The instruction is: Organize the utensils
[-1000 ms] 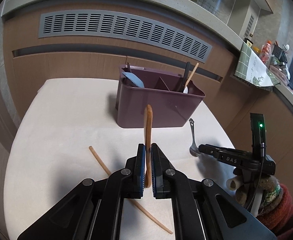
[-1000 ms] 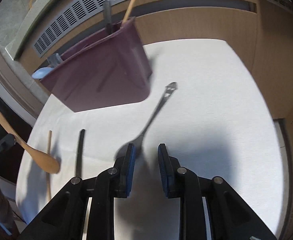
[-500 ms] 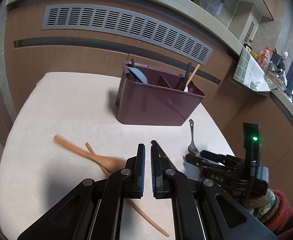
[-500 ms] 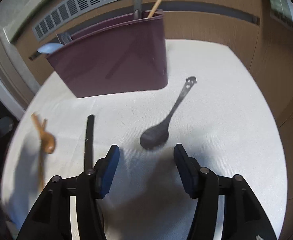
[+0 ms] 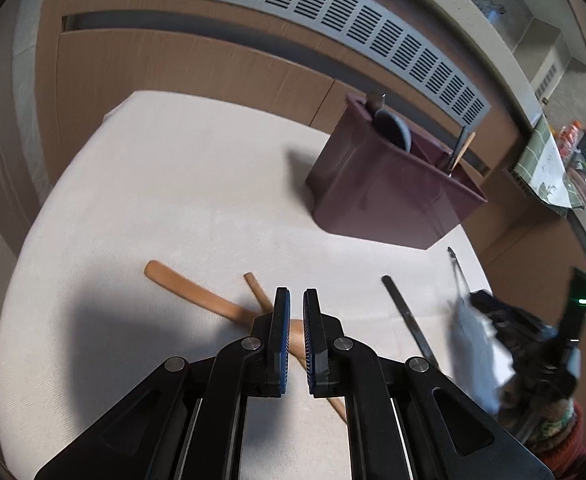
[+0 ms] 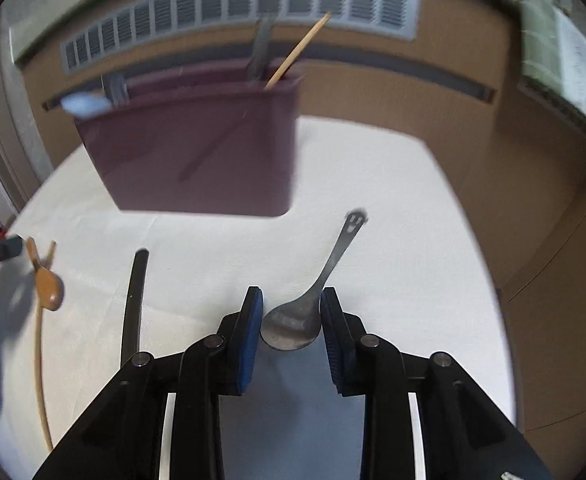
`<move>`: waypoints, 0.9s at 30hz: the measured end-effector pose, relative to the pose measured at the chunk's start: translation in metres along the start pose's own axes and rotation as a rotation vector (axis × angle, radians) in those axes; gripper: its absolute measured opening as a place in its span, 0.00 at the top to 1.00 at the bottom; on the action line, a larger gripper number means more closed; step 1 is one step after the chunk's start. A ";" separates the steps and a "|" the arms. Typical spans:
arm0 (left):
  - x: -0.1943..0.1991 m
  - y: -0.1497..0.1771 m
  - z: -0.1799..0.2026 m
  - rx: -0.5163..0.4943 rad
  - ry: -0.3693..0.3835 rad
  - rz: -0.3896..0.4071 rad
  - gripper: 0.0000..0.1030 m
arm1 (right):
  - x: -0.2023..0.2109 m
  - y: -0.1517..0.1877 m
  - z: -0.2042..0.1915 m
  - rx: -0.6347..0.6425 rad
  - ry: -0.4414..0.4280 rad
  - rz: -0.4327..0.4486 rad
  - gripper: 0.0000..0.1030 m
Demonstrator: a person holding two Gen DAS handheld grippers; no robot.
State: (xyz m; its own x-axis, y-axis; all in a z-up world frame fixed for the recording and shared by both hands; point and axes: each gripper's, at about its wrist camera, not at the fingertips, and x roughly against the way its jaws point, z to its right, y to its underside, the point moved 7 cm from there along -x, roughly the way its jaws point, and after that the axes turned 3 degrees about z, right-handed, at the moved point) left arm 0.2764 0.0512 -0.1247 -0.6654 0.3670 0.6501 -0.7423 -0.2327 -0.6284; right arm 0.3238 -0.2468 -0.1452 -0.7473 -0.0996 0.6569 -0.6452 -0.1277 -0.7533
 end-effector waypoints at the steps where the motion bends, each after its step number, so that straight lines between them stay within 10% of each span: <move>1: 0.000 0.002 0.002 -0.002 0.006 -0.003 0.93 | 0.009 -0.002 0.004 0.000 -0.010 0.017 0.96; 9: -0.019 0.039 0.077 -0.172 0.111 -0.113 0.81 | 0.041 -0.025 0.034 -0.026 -0.031 0.113 0.97; 18: -0.043 0.060 0.126 -0.207 0.136 -0.209 0.82 | 0.003 0.019 0.056 -0.191 -0.153 -0.058 0.78; 27: -0.046 0.080 0.184 -0.523 -0.045 -0.116 0.81 | 0.008 0.028 0.070 -0.168 -0.099 -0.032 0.78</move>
State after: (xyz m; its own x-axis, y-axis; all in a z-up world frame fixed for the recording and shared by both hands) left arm 0.2333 -0.1500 -0.1261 -0.5928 0.3216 0.7383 -0.6802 0.2908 -0.6728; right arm 0.3106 -0.3206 -0.1586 -0.7123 -0.1955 0.6741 -0.6918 0.0337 -0.7213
